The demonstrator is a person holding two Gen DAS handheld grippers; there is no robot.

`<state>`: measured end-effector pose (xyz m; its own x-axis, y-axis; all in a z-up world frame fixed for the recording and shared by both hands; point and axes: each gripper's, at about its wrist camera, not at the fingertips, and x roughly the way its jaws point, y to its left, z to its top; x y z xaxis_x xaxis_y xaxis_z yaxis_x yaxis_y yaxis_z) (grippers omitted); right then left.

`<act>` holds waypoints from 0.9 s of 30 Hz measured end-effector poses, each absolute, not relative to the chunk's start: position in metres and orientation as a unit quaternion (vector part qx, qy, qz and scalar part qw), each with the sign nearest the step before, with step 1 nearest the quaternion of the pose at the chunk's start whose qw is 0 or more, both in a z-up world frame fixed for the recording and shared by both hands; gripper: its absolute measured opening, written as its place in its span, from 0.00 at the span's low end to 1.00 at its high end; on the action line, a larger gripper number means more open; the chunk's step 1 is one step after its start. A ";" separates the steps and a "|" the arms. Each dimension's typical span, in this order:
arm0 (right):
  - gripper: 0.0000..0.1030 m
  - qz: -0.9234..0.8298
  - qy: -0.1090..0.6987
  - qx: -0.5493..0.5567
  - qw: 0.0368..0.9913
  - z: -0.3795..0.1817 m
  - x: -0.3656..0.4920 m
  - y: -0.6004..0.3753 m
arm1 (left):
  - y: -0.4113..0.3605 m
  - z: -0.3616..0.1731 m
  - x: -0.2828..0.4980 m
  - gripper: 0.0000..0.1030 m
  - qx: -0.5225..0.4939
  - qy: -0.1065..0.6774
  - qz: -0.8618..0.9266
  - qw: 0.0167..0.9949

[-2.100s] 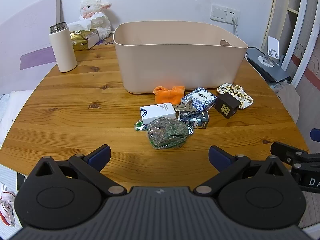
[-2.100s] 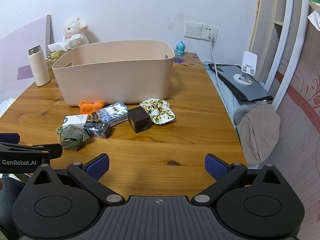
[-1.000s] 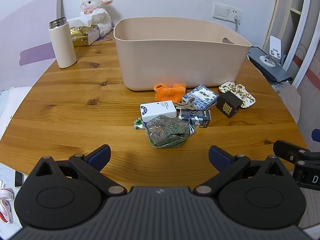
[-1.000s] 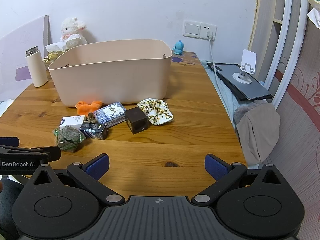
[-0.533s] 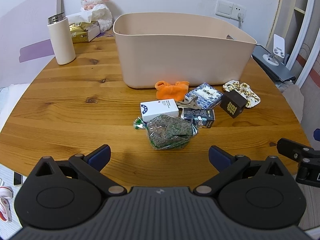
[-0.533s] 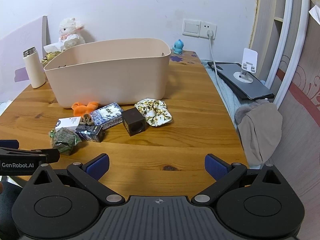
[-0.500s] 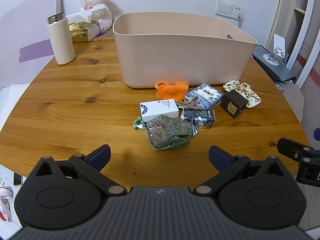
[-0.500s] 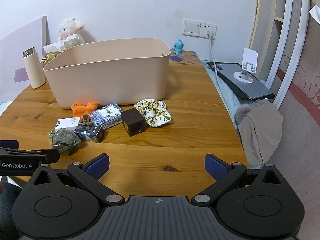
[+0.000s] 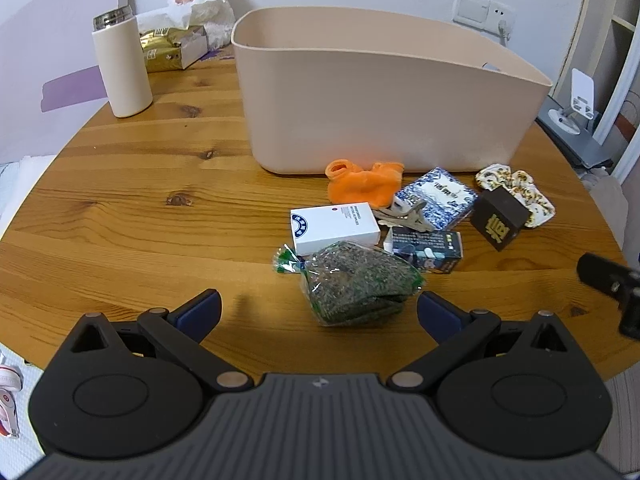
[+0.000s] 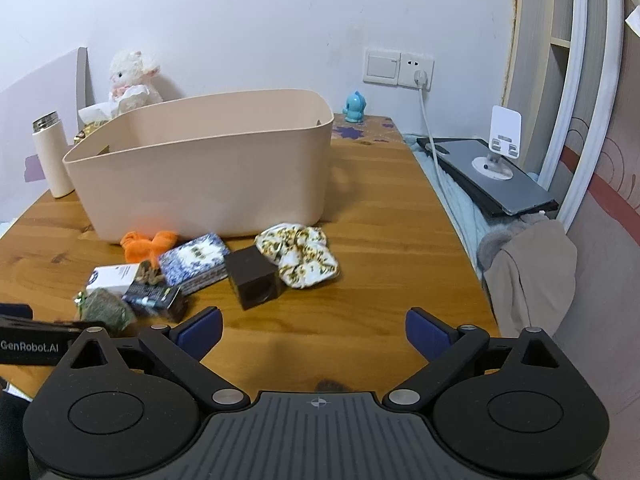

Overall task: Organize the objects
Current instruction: 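Grasp the floral scrunchie with the right gripper while the left grasps the green bag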

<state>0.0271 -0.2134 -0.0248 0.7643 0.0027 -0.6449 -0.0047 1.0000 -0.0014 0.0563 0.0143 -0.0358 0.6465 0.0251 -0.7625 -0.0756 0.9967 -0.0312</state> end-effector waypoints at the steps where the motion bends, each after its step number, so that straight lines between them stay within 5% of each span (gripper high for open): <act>1: 0.95 0.000 0.342 -0.003 0.940 -0.025 0.030 -0.215 | 0.015 -0.037 0.058 1.00 -0.031 0.421 0.028 0.906; 20: 0.79 -0.007 0.343 0.001 0.939 -0.056 0.106 -0.231 | 0.012 -0.056 0.088 1.00 -0.041 0.438 0.012 0.898; 26: 0.59 0.000 0.358 0.002 0.934 -0.067 0.124 -0.229 | 0.012 -0.056 0.087 0.99 -0.033 0.436 -0.004 0.900; 27: 0.52 0.002 0.360 0.002 0.933 -0.068 0.125 -0.227 | 0.012 -0.055 0.086 0.92 -0.027 0.432 -0.002 0.901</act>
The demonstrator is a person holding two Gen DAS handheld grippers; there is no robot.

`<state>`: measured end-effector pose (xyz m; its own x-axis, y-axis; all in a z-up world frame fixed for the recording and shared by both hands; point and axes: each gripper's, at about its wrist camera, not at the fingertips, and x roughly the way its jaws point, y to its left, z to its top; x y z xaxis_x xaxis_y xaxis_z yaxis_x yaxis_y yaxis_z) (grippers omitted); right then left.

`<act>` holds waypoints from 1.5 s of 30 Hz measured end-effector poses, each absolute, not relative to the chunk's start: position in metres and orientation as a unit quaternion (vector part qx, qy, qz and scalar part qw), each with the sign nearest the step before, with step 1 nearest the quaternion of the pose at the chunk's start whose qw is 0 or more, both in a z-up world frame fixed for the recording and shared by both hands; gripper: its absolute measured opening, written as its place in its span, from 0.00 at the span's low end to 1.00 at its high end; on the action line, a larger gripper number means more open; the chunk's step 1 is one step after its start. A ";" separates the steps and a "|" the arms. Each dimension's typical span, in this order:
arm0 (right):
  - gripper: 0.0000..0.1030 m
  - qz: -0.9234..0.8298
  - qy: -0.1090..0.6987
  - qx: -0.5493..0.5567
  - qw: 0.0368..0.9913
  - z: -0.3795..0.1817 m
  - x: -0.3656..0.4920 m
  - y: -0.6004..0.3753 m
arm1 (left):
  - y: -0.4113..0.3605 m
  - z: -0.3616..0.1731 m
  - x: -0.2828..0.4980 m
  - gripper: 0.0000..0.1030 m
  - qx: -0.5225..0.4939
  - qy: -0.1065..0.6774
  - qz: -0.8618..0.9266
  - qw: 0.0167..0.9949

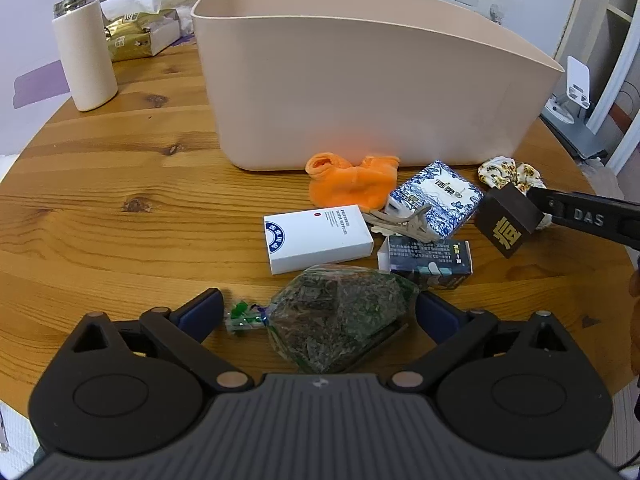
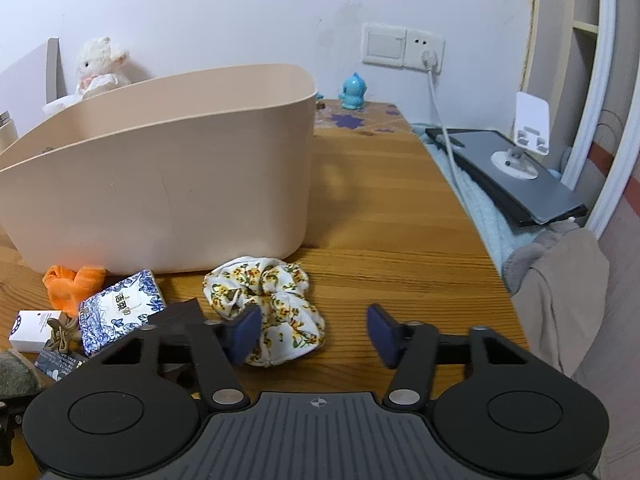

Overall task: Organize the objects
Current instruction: 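Grasp the floral scrunchie with the right gripper while the left grasps the green bag, then carry both held items over the beige bin and open both grippers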

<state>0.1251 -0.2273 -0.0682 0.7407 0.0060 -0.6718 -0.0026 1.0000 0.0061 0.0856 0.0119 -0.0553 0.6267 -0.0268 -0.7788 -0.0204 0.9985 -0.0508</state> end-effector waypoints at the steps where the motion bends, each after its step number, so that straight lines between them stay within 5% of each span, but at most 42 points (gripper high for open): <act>1: 0.46 0.005 0.362 0.003 0.932 -0.069 0.126 -0.226 | 0.011 -0.055 0.084 0.89 -0.020 0.431 0.000 0.902; 6: 0.20 0.017 0.372 0.008 0.928 -0.073 0.126 -0.222 | 0.010 -0.055 0.082 0.86 -0.006 0.427 -0.005 0.904; 13: 0.06 0.024 0.377 -0.010 0.926 -0.071 0.114 -0.212 | 0.011 -0.054 0.077 0.83 -0.002 0.423 -0.011 0.906; 18: 0.05 0.013 0.370 0.002 0.929 -0.061 0.098 -0.214 | 0.018 -0.051 0.071 0.75 -0.010 0.419 -0.009 0.908; 19: 0.05 0.011 0.366 0.006 0.930 -0.058 0.094 -0.215 | 0.019 -0.050 0.070 0.51 -0.012 0.419 -0.010 0.908; 30: 0.05 0.000 0.308 0.021 0.951 -0.009 0.052 -0.222 | 0.033 -0.032 0.055 0.50 -0.030 0.406 -0.012 0.913; 45: 0.05 0.013 0.213 0.006 0.977 0.056 0.047 -0.211 | 0.042 0.054 0.064 0.50 -0.032 0.291 -0.005 0.956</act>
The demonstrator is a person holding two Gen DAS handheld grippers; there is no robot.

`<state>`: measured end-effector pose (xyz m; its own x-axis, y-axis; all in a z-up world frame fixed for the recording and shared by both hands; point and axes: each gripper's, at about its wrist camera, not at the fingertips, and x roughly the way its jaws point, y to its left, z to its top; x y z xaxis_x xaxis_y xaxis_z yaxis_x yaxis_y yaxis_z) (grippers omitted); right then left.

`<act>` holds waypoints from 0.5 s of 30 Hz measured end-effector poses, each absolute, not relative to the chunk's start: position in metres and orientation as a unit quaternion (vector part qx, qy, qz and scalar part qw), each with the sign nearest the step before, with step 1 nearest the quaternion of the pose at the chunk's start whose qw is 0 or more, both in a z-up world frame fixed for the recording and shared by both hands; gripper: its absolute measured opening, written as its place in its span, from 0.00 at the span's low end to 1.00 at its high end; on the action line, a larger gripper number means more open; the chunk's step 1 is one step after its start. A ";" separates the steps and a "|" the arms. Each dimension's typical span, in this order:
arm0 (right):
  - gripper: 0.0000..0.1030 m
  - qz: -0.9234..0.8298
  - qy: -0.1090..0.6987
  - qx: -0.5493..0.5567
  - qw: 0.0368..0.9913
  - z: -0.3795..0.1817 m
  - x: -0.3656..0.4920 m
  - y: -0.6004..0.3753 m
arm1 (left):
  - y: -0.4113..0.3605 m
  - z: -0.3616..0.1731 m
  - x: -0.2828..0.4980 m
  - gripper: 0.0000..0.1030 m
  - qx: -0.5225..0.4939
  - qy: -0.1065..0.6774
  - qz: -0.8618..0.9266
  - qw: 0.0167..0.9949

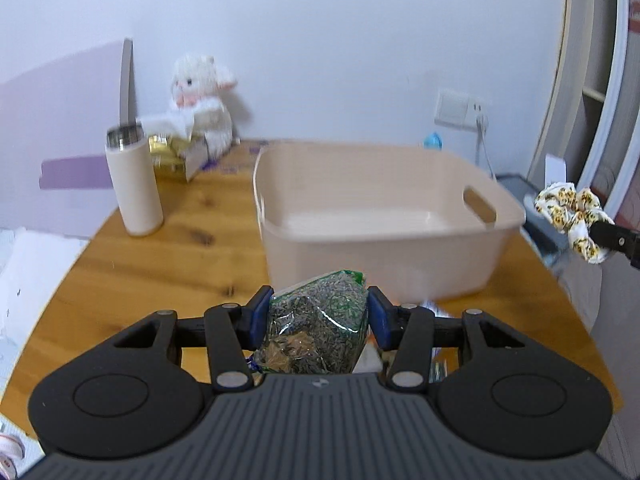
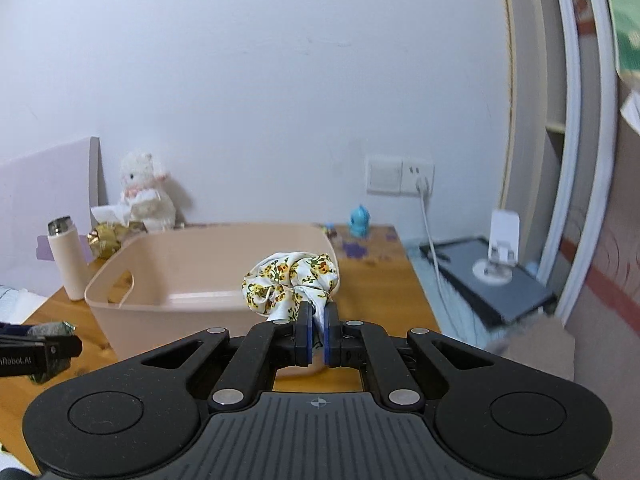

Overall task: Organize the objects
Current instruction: 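Carry both held items over the beige bin and open both grippers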

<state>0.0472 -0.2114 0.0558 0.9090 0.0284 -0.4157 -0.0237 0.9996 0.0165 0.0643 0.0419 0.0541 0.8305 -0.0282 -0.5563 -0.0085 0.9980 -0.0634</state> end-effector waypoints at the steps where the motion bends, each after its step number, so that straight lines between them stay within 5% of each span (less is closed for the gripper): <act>1: 0.05 0.015 0.208 0.002 0.978 0.059 0.051 -0.209 | 0.041 0.058 0.068 0.50 -0.031 0.285 -0.005 0.958; 15: 0.05 0.025 0.213 -0.023 0.977 0.067 0.122 -0.191 | 0.025 0.071 0.160 0.50 -0.024 0.272 0.029 0.961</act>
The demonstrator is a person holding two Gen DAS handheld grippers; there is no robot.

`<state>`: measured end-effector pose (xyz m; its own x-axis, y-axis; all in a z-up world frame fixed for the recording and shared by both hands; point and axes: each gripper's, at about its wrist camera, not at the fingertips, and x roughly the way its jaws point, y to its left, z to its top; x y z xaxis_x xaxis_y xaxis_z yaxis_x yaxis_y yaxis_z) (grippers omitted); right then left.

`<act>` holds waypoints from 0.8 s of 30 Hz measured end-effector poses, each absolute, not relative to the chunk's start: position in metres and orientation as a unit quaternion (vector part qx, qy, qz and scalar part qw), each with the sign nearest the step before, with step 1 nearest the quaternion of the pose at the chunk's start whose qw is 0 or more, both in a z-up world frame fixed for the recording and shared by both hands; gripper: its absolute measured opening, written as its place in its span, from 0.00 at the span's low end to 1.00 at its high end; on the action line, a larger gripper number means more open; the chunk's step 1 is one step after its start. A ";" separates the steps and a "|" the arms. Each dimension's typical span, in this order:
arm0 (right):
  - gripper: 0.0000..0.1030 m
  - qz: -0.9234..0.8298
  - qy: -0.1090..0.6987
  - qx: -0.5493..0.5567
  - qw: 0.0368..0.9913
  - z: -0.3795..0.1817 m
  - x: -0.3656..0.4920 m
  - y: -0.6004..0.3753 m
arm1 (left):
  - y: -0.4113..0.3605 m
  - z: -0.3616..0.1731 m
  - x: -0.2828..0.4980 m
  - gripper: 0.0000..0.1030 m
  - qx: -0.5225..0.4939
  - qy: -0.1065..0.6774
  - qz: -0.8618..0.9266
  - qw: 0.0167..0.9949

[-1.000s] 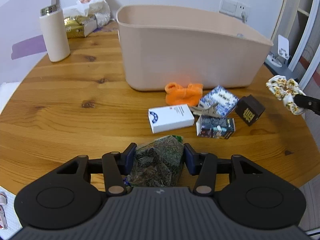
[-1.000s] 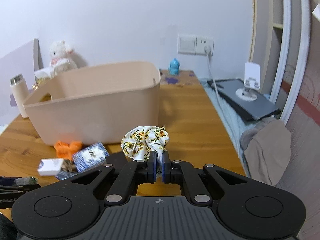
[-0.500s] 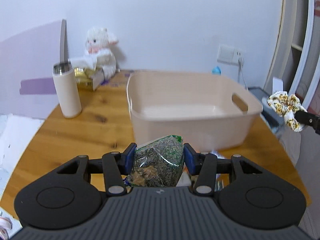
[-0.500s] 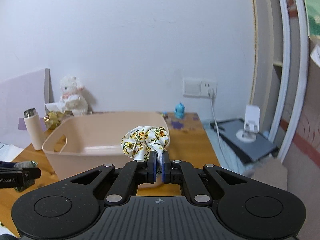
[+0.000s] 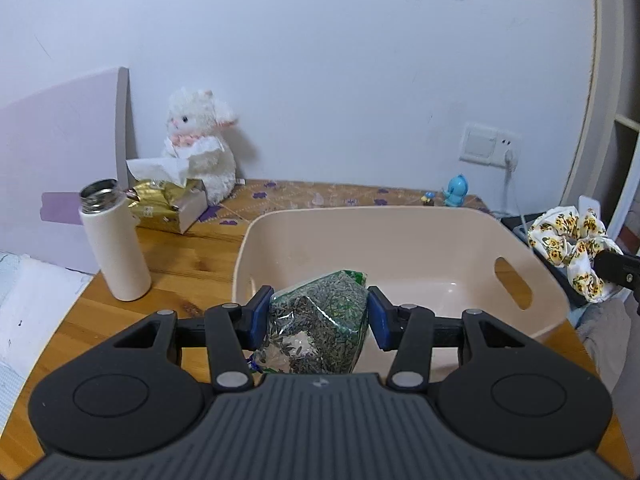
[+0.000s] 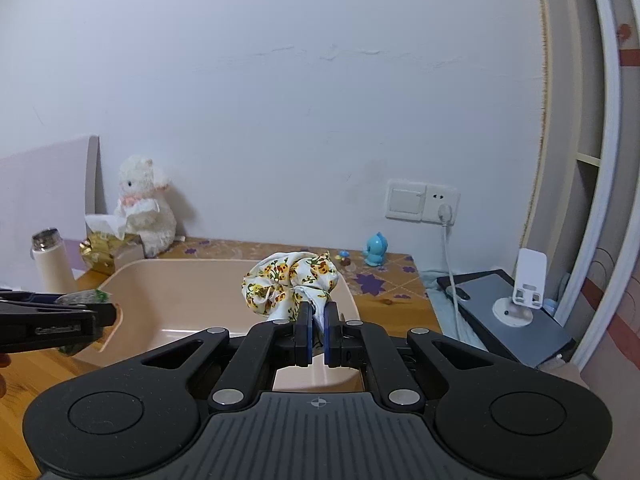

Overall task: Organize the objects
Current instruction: 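Carry both held items over the beige bin and open both grippers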

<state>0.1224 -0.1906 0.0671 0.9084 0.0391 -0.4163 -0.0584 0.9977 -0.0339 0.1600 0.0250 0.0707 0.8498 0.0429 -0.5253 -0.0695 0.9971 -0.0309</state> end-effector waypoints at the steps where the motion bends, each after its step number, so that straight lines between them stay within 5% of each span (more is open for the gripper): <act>1: 0.05 0.025 0.216 -0.026 0.976 0.066 0.128 -0.188 | 0.023 0.068 0.168 0.50 -0.021 0.276 0.032 0.960; 20: 0.10 0.039 0.310 -0.058 0.948 0.008 0.181 -0.158 | 0.004 0.015 0.218 0.53 0.033 0.352 0.022 0.935; 24: 0.30 0.038 0.298 -0.060 0.952 0.017 0.172 -0.159 | 0.005 0.027 0.208 0.77 0.031 0.343 0.023 0.939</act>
<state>0.1721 -0.1591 0.0167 0.8192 0.0369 -0.5724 -0.1084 0.9899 -0.0913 0.2076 0.0048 0.0269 0.7642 0.0657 -0.6417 -0.0225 0.9969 0.0752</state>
